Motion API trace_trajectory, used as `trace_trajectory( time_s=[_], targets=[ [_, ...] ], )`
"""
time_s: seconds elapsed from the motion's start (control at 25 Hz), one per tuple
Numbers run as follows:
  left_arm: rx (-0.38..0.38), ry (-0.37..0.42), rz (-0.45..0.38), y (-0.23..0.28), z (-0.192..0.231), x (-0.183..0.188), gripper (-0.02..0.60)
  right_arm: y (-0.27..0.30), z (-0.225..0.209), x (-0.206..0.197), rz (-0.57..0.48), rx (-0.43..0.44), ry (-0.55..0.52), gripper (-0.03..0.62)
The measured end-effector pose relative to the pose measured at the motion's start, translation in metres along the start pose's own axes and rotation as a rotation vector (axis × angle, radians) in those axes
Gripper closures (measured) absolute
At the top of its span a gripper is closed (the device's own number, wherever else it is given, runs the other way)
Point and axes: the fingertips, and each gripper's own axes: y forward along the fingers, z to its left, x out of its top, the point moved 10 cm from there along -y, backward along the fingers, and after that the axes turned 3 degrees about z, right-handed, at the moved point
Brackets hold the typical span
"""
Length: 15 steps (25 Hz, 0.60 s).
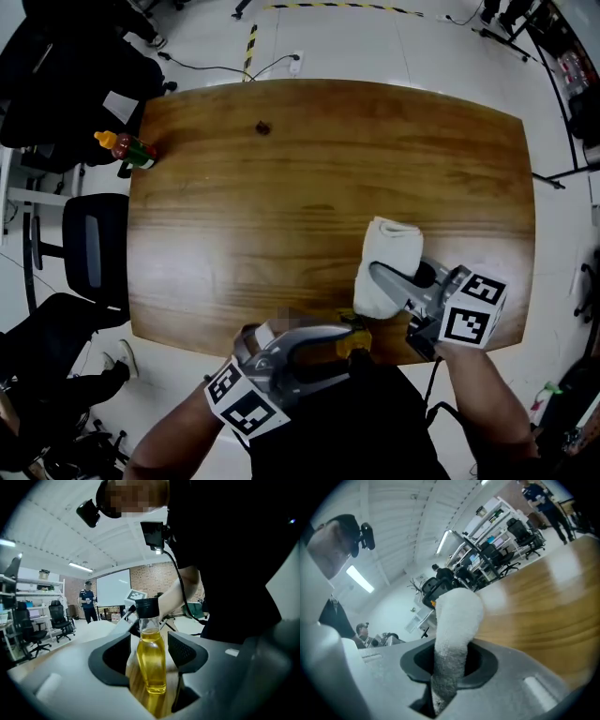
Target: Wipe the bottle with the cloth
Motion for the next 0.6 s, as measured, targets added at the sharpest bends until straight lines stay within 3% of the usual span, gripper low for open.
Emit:
trace_trajectory(
  time_s=[0.08,0.2,0.28,0.32,0.4,0.52,0.6],
  targets=[
    [0.038,-0.02,0.026,-0.012,-0.003,-0.004,0.29,-0.015,-0.002,-0.001,-0.08,-0.013,0.058,0.522],
    [0.125,-0.107,0.05,-0.035,-0.011,-0.009,0.303,-0.048,-0.002,-0.006,-0.215,-0.016,0.137,0.523],
    [0.204,-0.18,0.055,-0.054,-0.016,-0.005,0.381,-0.076,0.003,-0.015,-0.31,-0.034,0.177,0.523],
    [0.246,-0.212,0.052,-0.065,-0.019,-0.001,0.46,-0.091,0.009,-0.023,-0.356,-0.05,0.199,0.523],
    [0.345,-0.28,0.012,-0.085,-0.026,0.005,0.559,-0.116,0.026,-0.042,-0.442,-0.077,0.236,0.523],
    [0.481,-0.414,-0.052,-0.107,-0.034,0.01,0.565,-0.141,0.065,-0.068,-0.542,-0.096,0.223,0.523],
    [0.542,-0.555,-0.062,-0.119,-0.043,0.015,0.565,-0.151,0.099,-0.087,-0.559,-0.147,0.179,0.522]
  ],
)
